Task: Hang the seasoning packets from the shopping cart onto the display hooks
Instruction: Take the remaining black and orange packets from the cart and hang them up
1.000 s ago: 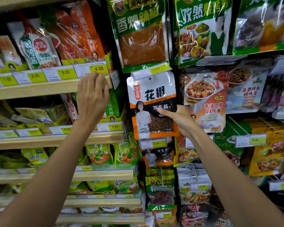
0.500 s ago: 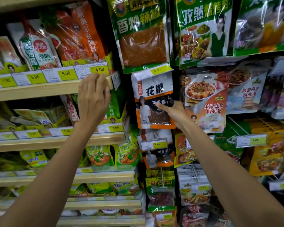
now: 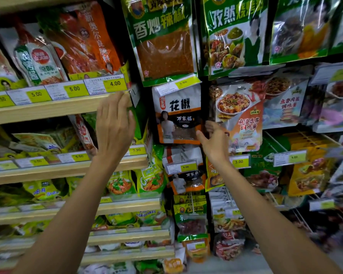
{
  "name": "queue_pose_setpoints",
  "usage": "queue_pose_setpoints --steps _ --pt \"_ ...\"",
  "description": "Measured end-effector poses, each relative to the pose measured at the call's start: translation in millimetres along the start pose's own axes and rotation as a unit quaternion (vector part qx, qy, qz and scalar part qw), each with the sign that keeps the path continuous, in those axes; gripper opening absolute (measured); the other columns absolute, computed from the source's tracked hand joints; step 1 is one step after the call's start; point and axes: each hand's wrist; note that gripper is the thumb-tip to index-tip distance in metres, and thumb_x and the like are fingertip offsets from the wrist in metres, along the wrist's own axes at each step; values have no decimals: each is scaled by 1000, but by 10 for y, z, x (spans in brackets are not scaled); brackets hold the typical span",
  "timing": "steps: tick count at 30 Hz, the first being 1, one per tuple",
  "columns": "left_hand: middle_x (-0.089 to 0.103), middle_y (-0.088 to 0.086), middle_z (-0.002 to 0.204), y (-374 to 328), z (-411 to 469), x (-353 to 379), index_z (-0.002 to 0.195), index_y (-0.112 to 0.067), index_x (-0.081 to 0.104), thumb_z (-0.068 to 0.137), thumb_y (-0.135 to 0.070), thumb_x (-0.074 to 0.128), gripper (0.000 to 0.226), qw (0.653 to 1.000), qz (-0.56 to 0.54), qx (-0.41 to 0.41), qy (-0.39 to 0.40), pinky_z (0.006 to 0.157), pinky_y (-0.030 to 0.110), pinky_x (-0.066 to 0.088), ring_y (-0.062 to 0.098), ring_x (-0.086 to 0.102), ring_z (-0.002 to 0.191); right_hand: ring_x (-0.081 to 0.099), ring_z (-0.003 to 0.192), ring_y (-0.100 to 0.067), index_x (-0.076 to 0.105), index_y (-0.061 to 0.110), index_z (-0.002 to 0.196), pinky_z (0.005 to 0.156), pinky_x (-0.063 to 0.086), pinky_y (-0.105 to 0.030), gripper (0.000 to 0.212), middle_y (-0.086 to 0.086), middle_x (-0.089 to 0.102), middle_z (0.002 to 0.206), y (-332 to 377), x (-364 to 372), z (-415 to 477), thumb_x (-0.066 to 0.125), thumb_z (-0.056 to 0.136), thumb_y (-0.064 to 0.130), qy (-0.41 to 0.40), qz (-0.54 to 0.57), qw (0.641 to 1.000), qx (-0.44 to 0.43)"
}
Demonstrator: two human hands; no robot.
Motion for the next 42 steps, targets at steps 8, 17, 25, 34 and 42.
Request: queue_pose_setpoints --steps 8,17,25,34,42 --pt "64 17 101 -1404 -833 45 111 2 61 101 -13 42 26 926 -279 -130 220 77 44 49 34 61 91 64 89 -25 65 7 111 75 49 -26 25 -4 67 92 -600 -1021 -890 48 102 24 2 -66 997 47" --pt "60 8 74 -3806 -1687 -146 92 1 65 97 -1 46 19 659 -475 -353 463 55 23 37 20 52 60 65 83 -35 66 -4 91 77 51 -44 27 -23 69 85 -1713 -2966 -2361 49 100 15 -136 -99 948 272" --pt "70 16 82 -5828 -1964 -468 90 -2 65 95 -2 51 15 551 -527 -324 560 72 40 48 26 61 71 68 79 -20 67 13 91 68 47 -23 17 -6 72 80 -2228 -4614 -3518 53 98 18 -211 -151 878 402" --pt "69 1 85 -7540 -1770 -436 99 -7 66 98 -13 50 18 505 -555 -189 634 56 4 40 3 59 70 67 72 -5 66 16 89 71 52 -29 14 6 71 76 -2742 -5933 -3777 55 97 16 -325 -169 818 445" --pt "69 4 92 -8913 -1388 202 103 -18 62 99 -21 49 15 501 -584 -40 638 66 31 50 17 61 75 68 75 -9 68 15 95 68 51 -19 13 2 72 81 -3316 -6759 -3455 55 97 17 -428 -132 759 472"
Point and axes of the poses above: each hand's wrist, its own z-axis towards the middle knuckle, its own x-axis out of the palm, y = z × x
